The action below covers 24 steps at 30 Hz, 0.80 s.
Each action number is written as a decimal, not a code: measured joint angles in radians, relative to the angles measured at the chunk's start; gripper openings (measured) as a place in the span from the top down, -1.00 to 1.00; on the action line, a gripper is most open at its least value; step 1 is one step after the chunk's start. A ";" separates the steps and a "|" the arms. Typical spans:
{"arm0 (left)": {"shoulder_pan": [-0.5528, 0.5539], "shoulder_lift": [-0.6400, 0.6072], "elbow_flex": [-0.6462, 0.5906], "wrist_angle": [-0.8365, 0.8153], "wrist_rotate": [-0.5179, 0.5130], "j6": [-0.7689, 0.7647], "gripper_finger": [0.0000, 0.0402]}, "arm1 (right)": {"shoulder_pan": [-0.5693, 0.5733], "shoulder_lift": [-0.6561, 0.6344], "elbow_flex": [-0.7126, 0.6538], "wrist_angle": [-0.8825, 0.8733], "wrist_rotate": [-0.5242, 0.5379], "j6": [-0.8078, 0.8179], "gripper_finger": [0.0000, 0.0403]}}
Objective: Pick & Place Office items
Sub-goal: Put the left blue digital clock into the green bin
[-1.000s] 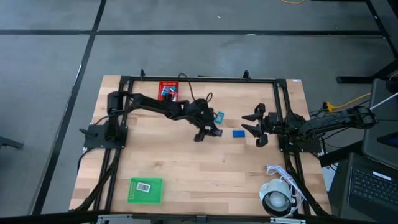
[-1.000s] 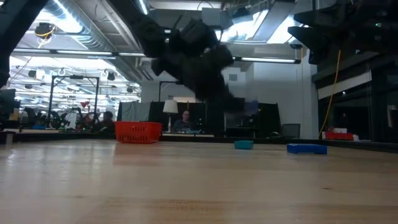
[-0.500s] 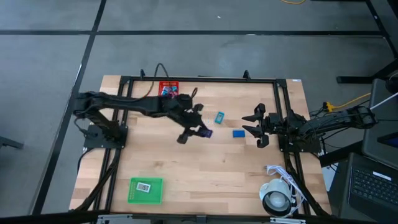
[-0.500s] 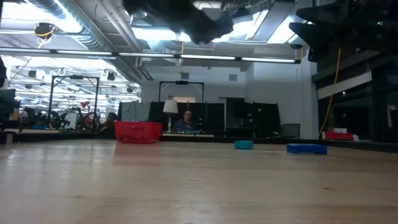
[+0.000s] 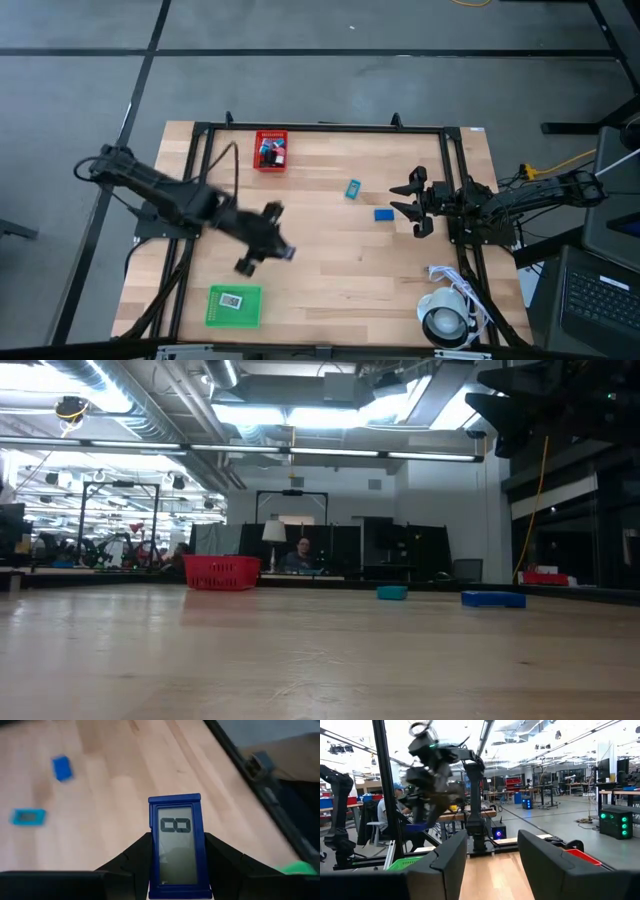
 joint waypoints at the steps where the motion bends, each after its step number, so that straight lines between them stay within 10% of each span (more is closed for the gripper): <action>1: -0.040 -0.001 0.000 -0.016 -0.022 -0.042 0.28 | 0.000 0.000 0.000 0.000 0.000 0.000 0.09; 24: -0.691 0.280 0.000 -0.136 -0.543 -1.024 0.28 | 0.000 0.000 0.000 0.023 0.004 -0.031 0.09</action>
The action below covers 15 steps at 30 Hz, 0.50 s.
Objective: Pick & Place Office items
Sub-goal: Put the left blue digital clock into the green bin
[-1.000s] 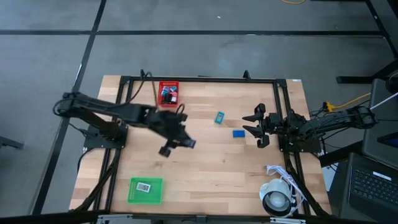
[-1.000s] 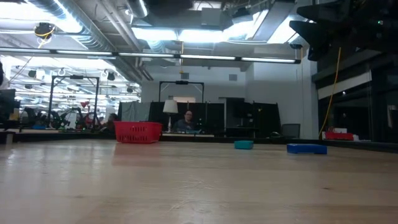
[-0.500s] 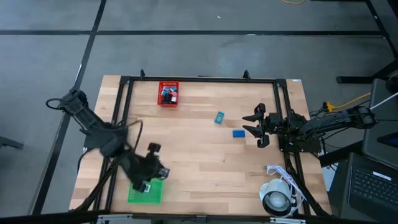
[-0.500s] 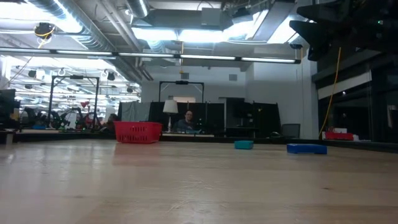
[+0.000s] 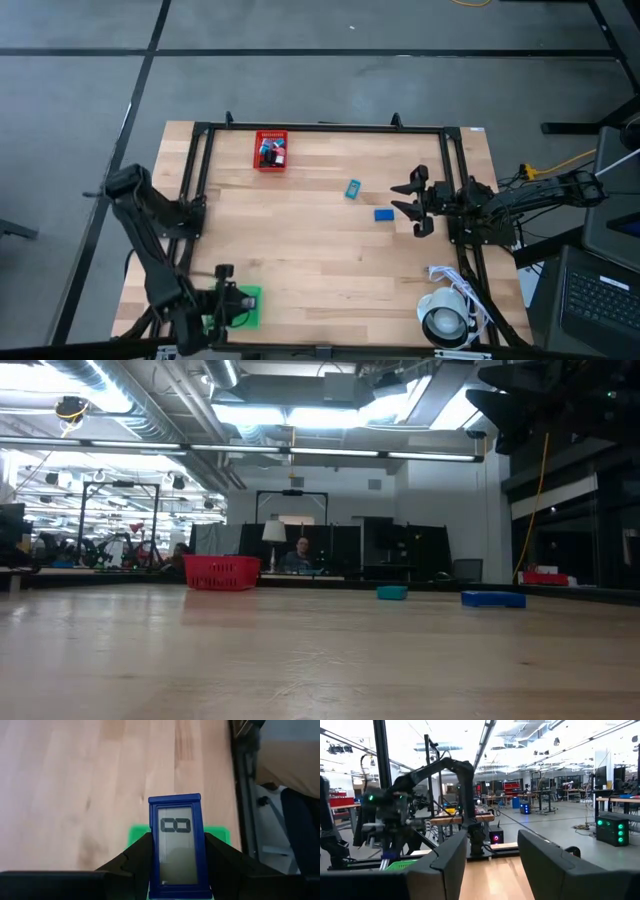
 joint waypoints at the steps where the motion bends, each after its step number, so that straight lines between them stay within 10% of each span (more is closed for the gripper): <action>1: -0.009 0.021 0.000 0.000 -0.003 -0.032 0.28 | 0.000 0.000 0.000 0.006 0.000 -0.004 0.09; 15: -0.077 0.220 0.000 0.052 0.079 -0.260 0.28 | 0.000 0.000 0.000 0.037 0.000 0.008 0.09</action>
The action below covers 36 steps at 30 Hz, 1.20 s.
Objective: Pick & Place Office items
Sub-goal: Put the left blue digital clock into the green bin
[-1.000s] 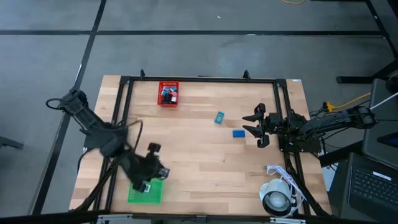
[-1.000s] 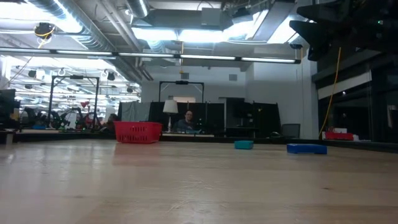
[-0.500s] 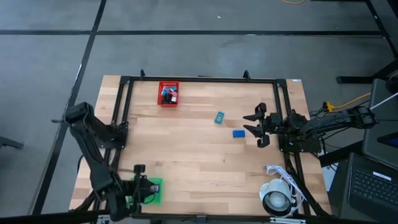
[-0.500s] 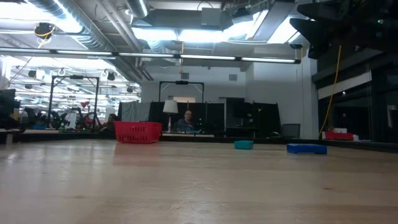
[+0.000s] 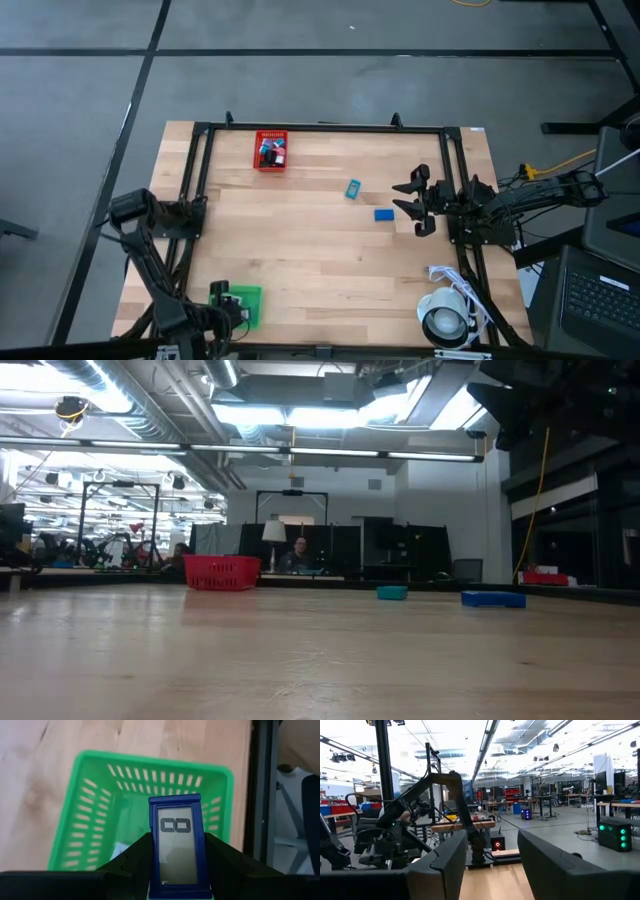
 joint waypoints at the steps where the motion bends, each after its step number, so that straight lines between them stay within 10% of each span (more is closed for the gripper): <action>1: -0.003 0.005 0.000 0.000 0.000 -0.002 0.28 | 0.000 0.001 0.000 0.000 0.000 0.008 0.09; 25: 0.021 0.006 -0.180 0.251 -0.093 0.086 0.28 | 0.084 0.008 0.000 -0.010 0.025 0.042 0.09; 36: 0.030 0.004 -0.182 0.321 -0.064 0.113 -0.34 | 0.084 0.008 0.000 -0.026 0.027 0.041 0.09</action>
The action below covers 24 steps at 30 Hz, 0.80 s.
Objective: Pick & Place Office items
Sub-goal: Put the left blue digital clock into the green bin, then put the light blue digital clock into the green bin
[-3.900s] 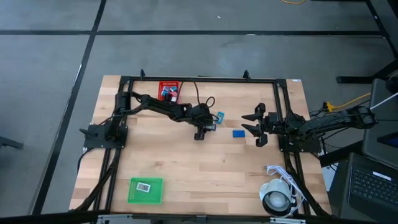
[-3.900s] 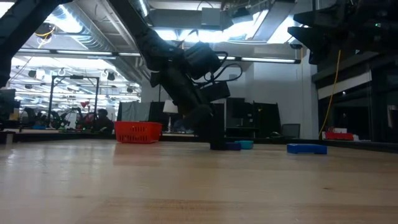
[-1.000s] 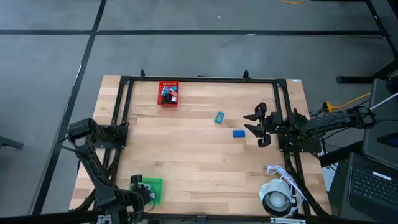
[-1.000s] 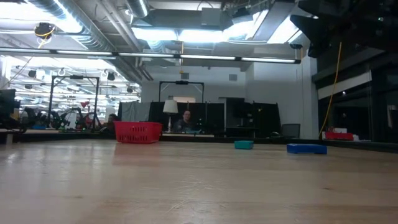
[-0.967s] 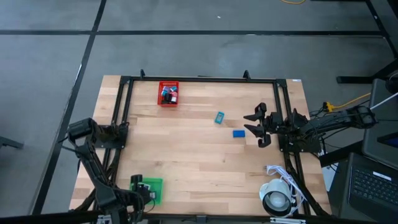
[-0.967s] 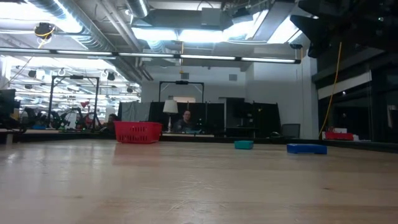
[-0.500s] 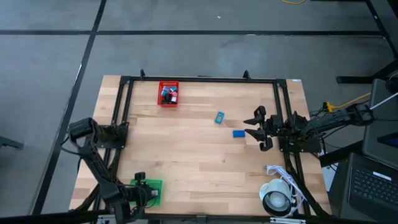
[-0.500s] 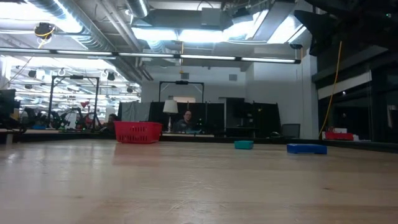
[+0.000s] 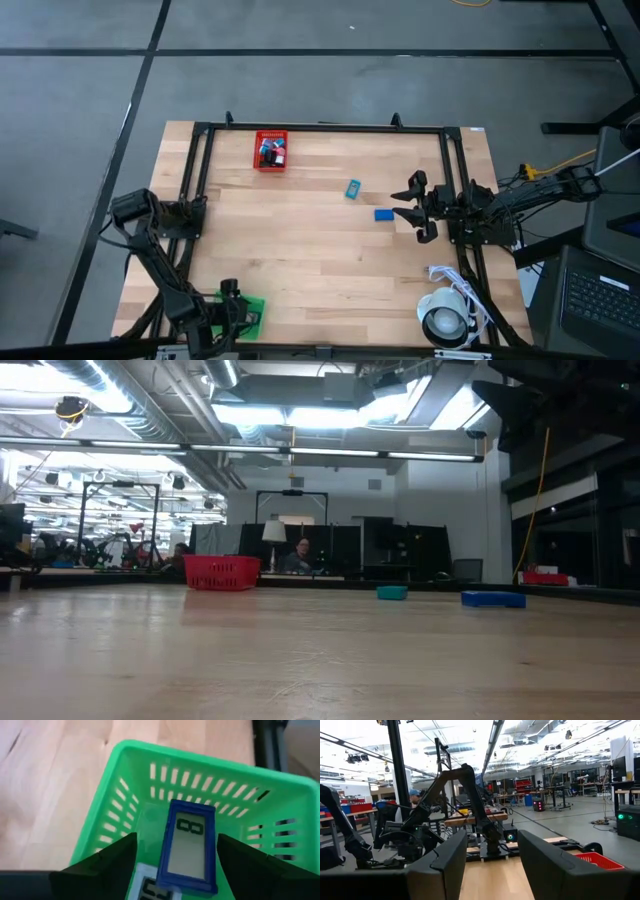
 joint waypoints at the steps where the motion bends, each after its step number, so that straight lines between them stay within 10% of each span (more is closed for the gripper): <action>1: 0.000 -0.004 0.000 0.004 -0.005 0.013 -0.34 | 0.000 0.000 0.000 0.000 0.000 0.000 0.09; 24: 0.330 -0.403 -0.109 -0.202 -0.235 0.482 -0.25 | 0.000 0.000 0.000 0.003 0.008 0.001 0.09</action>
